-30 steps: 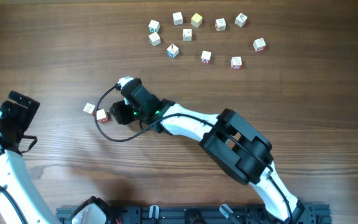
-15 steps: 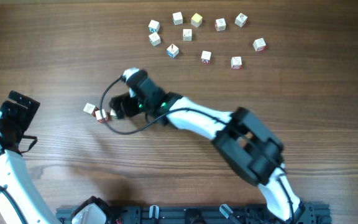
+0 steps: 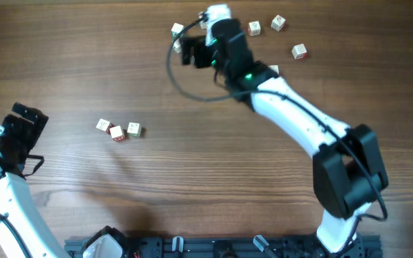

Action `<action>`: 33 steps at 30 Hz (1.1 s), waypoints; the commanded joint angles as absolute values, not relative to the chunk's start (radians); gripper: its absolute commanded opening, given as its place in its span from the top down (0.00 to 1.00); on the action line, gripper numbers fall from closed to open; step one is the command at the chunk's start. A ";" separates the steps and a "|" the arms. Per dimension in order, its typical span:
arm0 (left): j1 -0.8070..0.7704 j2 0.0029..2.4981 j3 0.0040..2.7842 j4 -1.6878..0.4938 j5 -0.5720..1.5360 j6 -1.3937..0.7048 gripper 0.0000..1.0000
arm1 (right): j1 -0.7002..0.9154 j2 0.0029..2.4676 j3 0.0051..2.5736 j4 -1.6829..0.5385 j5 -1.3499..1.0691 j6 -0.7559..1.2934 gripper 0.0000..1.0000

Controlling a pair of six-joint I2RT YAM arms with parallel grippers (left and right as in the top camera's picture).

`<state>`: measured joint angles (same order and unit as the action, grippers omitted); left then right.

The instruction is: Form a horizontal line

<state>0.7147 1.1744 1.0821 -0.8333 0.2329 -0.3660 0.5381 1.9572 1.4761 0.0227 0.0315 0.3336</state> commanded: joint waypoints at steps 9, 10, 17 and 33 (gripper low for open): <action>0.720 1.174 1.094 -0.847 0.281 -0.376 0.00 | 0.458 2.370 1.831 0.022 0.130 0.235 0.00; 0.720 1.174 1.094 -0.848 0.281 -0.376 0.00 | 0.458 2.395 1.853 0.021 0.138 0.236 0.00; 0.720 1.174 1.094 -0.852 0.281 -0.376 0.00 | 0.458 2.519 1.879 0.098 0.271 0.236 0.00; 0.720 1.174 1.094 -0.859 0.280 -0.375 0.00 | 0.457 2.569 1.916 0.116 0.238 0.236 0.71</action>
